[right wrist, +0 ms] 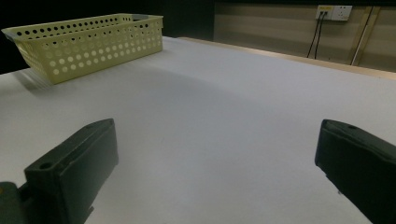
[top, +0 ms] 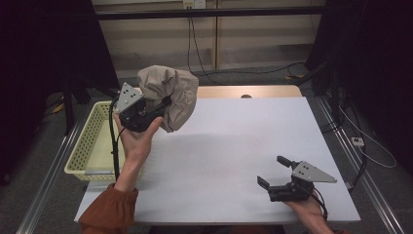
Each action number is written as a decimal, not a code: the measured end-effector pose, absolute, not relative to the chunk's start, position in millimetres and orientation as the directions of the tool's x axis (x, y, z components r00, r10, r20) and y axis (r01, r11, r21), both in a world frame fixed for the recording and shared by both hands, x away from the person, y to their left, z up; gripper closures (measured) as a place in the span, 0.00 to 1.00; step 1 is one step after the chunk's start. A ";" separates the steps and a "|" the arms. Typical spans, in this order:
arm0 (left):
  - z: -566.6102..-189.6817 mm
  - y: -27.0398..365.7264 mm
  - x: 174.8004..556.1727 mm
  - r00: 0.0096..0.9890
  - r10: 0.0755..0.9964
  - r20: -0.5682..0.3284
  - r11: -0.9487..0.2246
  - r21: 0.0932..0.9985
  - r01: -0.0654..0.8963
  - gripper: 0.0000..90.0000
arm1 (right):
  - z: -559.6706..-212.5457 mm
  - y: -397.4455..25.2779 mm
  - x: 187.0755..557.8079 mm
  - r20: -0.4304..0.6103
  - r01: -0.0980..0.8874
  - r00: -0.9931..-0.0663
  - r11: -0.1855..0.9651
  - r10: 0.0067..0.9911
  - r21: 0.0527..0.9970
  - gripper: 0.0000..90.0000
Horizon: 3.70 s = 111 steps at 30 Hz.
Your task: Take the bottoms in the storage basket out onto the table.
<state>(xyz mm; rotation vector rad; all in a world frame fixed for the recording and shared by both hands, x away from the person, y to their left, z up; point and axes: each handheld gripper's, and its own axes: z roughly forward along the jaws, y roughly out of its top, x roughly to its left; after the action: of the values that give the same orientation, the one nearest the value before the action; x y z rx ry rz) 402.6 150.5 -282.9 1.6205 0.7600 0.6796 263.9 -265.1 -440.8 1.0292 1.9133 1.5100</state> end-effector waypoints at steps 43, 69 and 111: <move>-298.7 100.0 411.2 0.688 0.725 0.042 -0.201 0.968 0.152 0.68 | -440.8 -265.4 264.3 0.069 0.256 -0.596 0.108 0.800 0.961 0.00; -326.8 82.5 421.9 0.714 0.700 0.022 -0.259 0.939 0.225 0.68 | -440.8 -265.0 263.9 0.073 0.257 -0.598 0.105 0.798 0.961 0.00; -367.1 67.8 441.8 0.710 0.704 0.011 -0.348 0.877 0.331 0.67 | -440.4 -266.3 263.5 0.067 0.253 -0.599 0.109 0.798 0.961 0.00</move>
<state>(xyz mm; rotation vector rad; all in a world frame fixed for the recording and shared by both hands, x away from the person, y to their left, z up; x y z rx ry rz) 441.8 67.8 -367.1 1.9523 0.7968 0.4867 263.5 -266.3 -440.4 1.0201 1.9168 1.5083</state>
